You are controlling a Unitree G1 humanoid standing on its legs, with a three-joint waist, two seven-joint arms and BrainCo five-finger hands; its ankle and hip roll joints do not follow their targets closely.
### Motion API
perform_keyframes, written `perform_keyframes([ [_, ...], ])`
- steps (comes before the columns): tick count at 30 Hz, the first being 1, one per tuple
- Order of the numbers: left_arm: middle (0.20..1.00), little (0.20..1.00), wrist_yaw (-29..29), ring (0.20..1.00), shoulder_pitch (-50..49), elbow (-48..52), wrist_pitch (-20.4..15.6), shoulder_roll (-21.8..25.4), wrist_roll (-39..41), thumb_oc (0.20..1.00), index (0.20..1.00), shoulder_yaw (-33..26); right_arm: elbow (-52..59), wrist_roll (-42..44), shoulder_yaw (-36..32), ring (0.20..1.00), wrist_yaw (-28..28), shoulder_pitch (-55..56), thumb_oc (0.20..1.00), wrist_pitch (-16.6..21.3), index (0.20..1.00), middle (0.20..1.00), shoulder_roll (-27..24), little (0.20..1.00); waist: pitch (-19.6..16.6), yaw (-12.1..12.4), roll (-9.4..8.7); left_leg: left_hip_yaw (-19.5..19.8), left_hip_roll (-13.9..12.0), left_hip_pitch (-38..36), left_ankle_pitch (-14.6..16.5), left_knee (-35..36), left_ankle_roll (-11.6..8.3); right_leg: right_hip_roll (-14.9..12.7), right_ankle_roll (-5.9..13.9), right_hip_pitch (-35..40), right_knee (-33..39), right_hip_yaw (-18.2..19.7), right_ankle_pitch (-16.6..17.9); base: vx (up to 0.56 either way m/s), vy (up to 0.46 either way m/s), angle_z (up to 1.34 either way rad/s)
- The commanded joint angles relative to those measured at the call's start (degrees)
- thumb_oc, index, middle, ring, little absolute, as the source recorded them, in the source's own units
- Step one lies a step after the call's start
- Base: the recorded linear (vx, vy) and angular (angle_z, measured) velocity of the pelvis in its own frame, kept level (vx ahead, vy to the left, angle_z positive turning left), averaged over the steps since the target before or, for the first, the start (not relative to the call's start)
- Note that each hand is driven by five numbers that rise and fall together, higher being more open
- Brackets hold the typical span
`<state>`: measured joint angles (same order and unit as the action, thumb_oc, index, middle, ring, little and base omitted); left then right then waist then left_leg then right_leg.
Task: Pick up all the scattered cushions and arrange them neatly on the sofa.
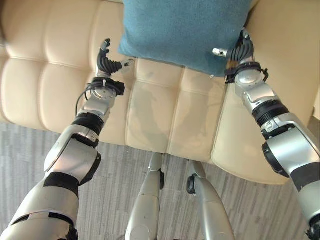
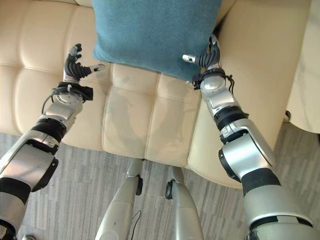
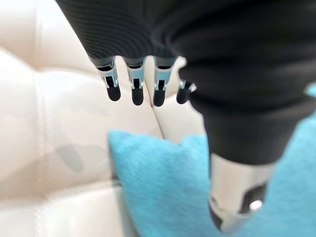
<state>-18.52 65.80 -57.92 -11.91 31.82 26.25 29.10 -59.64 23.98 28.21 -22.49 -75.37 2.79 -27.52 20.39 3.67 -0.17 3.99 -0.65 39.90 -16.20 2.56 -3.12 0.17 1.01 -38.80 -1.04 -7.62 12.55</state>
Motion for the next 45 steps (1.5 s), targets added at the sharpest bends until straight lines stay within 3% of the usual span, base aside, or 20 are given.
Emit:
perform_keyframes([
  [1, 1.0, 1.0, 0.0, 1.0, 2.1, 2.5, -4.0, 2.7, 1.4, 1.0, 1.0, -1.7, 3.9, 1.0, -1.3, 1.0, -0.6, 0.2, 1.0, 3.8, 1.0, 1.0, -1.5, 1.0, -1.6, 1.0, -1.62, -2.1, 4.5, -5.8, 7.7, -1.1, -2.64, -4.8, 9.23, 3.4, -0.8, 0.2, -5.7, 0.0, 0.0, 0.0],
  [5, 1.0, 1.0, 0.1, 1.0, -6.8, 12.3, -5.2, 6.2, 0.2, 1.0, 1.0, -6.4, 13.7, -1.7, -4.9, 1.0, 0.5, 9.6, 1.0, 4.4, 1.0, 1.0, -4.7, 1.0, -2.0, 0.9, -2.01, -2.6, 4.7, -8.6, 8.4, -0.8, -2.48, -4.5, 9.24, 6.3, -0.2, 0.2, -5.7, -0.02, 0.018, -0.08],
  [10, 1.0, 1.0, 2.0, 1.0, -30.0, 29.4, -6.1, 8.1, -2.3, 1.0, 1.0, -17.7, 32.5, -8.1, -15.1, 1.0, 4.6, 32.7, 1.0, 5.3, 1.0, 1.0, -8.1, 1.0, -3.5, 0.0, -3.72, -3.3, 5.1, -11.9, 11.1, -2.8, -1.49, -4.9, 9.34, 11.6, 1.2, -0.2, -5.5, 0.02, 0.011, -0.06],
  [11, 1.0, 1.0, 4.1, 1.0, -40.5, 33.6, -5.5, 6.1, -3.6, 1.0, 1.0, -22.2, 38.5, -10.3, -20.3, 1.0, 7.0, 44.2, 1.0, 5.8, 1.0, 1.0, -7.0, 1.0, -4.3, -0.7, -4.44, -3.5, 5.4, -13.3, 12.7, -4.7, -0.82, -5.2, 9.41, 14.1, 1.5, -0.5, -5.7, 0.07, 0.011, -0.15],
  [14, 1.0, 1.0, 10.5, 1.0, -62.3, 33.3, -2.5, 1.3, -8.1, 1.0, 1.0, -29.6, 44.6, -15.5, -28.5, 1.0, 14.3, 66.3, 1.0, 5.7, 1.0, 1.0, -2.8, 1.0, -8.6, -2.2, -5.49, -4.0, 5.3, -19.2, 16.5, -7.4, 0.69, -5.5, 9.57, 21.5, 2.3, -0.7, -7.1, 0.21, 0.117, -0.2],
  [15, 1.0, 1.0, 16.0, 1.0, -74.8, 22.4, 1.4, -4.5, -10.8, 1.0, 1.0, -32.9, 34.0, -20.3, -29.7, 1.0, 19.8, 78.5, 1.0, 3.8, 1.0, 1.0, 0.3, 1.0, -14.5, -3.3, -5.23, -4.9, 4.6, -26.4, 18.9, -8.9, 1.28, -6.6, 9.78, 27.8, 1.6, -0.3, -8.4, 0.25, 0.236, -0.34],
  [21, 1.0, 1.0, 17.2, 1.0, -76.2, 13.9, 2.0, -6.6, -15.1, 1.0, 1.0, -31.5, 23.3, -20.3, -28.6, 1.0, 20.7, 80.0, 1.0, 3.4, 1.0, 1.0, 3.1, 1.0, -17.0, -3.7, -4.81, -7.3, 4.3, -31.4, 19.2, -6.9, 1.69, -6.5, 10.25, 30.2, 1.8, 0.5, -7.7, -0.01, 0.099, -0.23],
  [24, 1.0, 1.0, 16.0, 1.0, -74.0, 13.1, 1.6, -6.3, -14.7, 1.0, 1.0, -30.2, 20.2, -18.7, -27.5, 1.0, 19.7, 78.2, 1.0, 3.6, 1.0, 1.0, 4.4, 1.0, -14.9, -3.9, -4.03, -7.9, 3.2, -30.9, 17.7, -6.9, 2.05, -6.1, 9.86, 28.4, -5.5, 0.7, -9.7, -0.28, 0.007, -0.45],
  [26, 1.0, 1.0, 15.1, 1.0, -72.7, 14.2, 1.3, -5.9, -15.0, 1.0, 1.0, -29.3, 19.3, -19.2, -25.5, 1.0, 19.3, 77.2, 1.0, 3.7, 1.0, 1.0, 4.2, 1.0, -14.6, -3.0, -2.19, -8.1, 1.7, -29.7, 15.0, -5.7, 2.34, -5.1, 7.7, 29.0, -15.2, 0.2, -14.8, -0.32, 0.0, 0.09],
  [29, 1.0, 1.0, 14.9, 1.0, -72.6, 13.9, 1.2, -6.1, -15.1, 1.0, 1.0, -28.8, 18.3, -19.6, -25.1, 1.0, 18.9, 77.2, 1.0, 3.8, 1.0, 1.0, 4.4, 1.0, -15.4, -2.2, -1.89, -8.5, 1.7, -29.1, 13.3, -4.4, 2.15, -4.6, 7.74, 31.4, -18.3, 0.7, -15.5, -0.19, -0.063, -0.03],
  [32, 1.0, 1.0, 14.5, 1.0, -72.4, 14.4, 0.8, -7.0, -14.9, 1.0, 1.0, -28.3, 17.5, -19.7, -24.3, 1.0, 18.6, 76.6, 1.0, 3.4, 1.0, 1.0, 4.1, 1.0, -16.1, -0.7, -2.7, -9.1, 3.1, -28.0, 10.0, -2.3, 0.62, -2.1, 6.48, 37.5, -9.5, 1.3, -19.4, -0.15, -0.126, -0.11],
  [35, 1.0, 1.0, 14.0, 1.0, -71.8, 13.8, 0.3, -8.5, -15.0, 1.0, 1.0, -27.7, 17.2, -19.1, -24.3, 1.0, 17.8, 75.7, 1.0, 3.6, 1.0, 1.0, 3.2, 1.0, -15.6, -0.6, -2.45, -9.1, 3.7, -25.0, 8.1, -2.0, -0.83, 0.0, 5.63, 38.1, -1.7, 2.3, -18.5, -0.29, -0.151, 0.18],
  [36, 1.0, 1.0, 14.1, 1.0, -70.6, 13.8, 0.2, -8.6, -15.1, 1.0, 1.0, -26.6, 16.9, -18.6, -24.1, 1.0, 17.6, 74.5, 1.0, 3.5, 1.0, 1.0, 2.2, 1.0, -14.5, -0.5, -2.27, -6.8, 4.6, -22.9, 8.5, -3.8, -2.53, 0.0, 5.42, 37.0, -0.2, 2.8, -17.0, -0.46, -0.109, 0.28],
  [38, 1.0, 1.0, 14.6, 1.0, -70.8, 13.8, 0.5, -9.1, -15.4, 1.0, 1.0, -26.2, 17.0, -18.3, -24.2, 1.0, 17.9, 74.7, 1.0, 3.4, 1.0, 1.0, 1.9, 1.0, -14.0, -1.7, -4.32, -1.7, 5.5, -24.7, 15.6, -11.2, -0.74, -2.9, 6.72, 35.0, 0.5, 2.1, -13.4, -0.38, -0.041, -0.09],
  [39, 1.0, 1.0, 14.7, 1.0, -71.0, 13.7, 0.6, -9.3, -15.3, 1.0, 1.0, -26.2, 16.7, -18.2, -23.9, 1.0, 18.1, 74.8, 1.0, 3.2, 1.0, 1.0, 1.9, 1.0, -14.2, -1.9, -4.57, -0.3, 5.3, -25.5, 16.7, -11.8, -0.5, -3.3, 6.72, 34.4, 0.4, 2.1, -12.8, -0.19, 0.026, 0.08],
  [41, 1.0, 1.0, 14.8, 1.0, -72.1, 13.5, 0.9, -10.2, -15.2, 1.0, 1.0, -26.4, 15.5, -18.0, -24.3, 1.0, 18.1, 75.7, 1.0, 3.2, 1.0, 1.0, 2.4, 1.0, -15.3, -2.4, -3.97, 1.7, 3.4, -29.3, 17.1, -8.4, -0.3, -2.8, 7.08, 34.2, 1.5, 1.6, -12.4, -0.05, 0.041, 0.33],
  [45, 1.0, 1.0, 14.5, 1.0, -72.0, 10.8, 1.1, -10.0, -17.0, 1.0, 1.0, -25.9, 12.0, -17.3, -24.4, 1.0, 17.8, 75.4, 1.0, 3.3, 1.0, 1.0, 3.5, 1.0, -16.5, -2.7, -4.17, 0.7, 3.8, -31.7, 17.1, -5.4, -0.14, -2.6, 7.17, 35.1, 2.6, 1.5, -11.9, 0.0, 0.06, 0.13],
])
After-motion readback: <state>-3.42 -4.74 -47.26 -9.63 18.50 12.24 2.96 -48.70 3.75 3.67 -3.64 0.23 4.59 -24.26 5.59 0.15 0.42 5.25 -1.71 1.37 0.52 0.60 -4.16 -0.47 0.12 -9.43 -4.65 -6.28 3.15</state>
